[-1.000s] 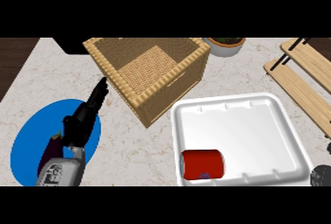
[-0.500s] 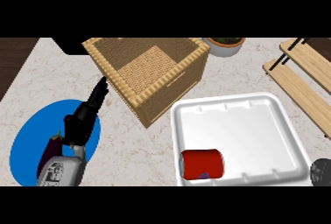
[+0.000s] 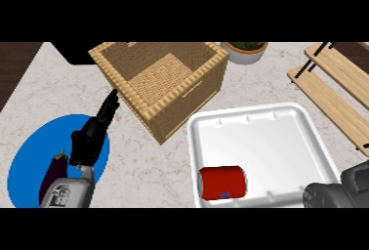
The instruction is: Pick the bell pepper from the tray and place it in the tiered shelf
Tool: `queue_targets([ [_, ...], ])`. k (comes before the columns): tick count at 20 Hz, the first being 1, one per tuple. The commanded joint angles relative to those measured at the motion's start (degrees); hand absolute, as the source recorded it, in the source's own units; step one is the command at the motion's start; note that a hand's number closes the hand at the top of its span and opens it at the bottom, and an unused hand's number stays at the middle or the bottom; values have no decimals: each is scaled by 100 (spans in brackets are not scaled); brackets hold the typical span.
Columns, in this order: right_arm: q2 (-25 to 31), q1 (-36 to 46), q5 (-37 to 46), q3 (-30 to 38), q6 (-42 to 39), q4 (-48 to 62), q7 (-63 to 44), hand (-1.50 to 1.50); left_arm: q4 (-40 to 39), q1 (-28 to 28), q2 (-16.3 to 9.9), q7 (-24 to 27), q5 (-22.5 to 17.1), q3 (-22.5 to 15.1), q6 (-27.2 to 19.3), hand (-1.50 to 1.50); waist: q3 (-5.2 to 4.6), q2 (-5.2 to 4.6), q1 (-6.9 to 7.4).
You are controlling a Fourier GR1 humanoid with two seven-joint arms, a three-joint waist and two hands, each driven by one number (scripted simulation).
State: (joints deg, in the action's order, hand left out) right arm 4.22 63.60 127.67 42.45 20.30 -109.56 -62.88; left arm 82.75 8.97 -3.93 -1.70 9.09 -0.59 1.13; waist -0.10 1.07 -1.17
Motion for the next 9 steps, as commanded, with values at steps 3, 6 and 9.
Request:
queue_targets([
  [3,-410,-504,135,-458,-2187,-1993,109,-150,-59,17,-92,12,-63,140,20,0,-1,16,-41],
  [6,-417,-617,332,-911,-3194,-2849,253,-150,49,142,-150,-98,-96,146,93,0,-5,33,12],
  [9,-418,-611,622,-1521,-4147,-3687,512,-150,-97,-8,73,110,66,-8,-108,0,-10,1,-3],
])
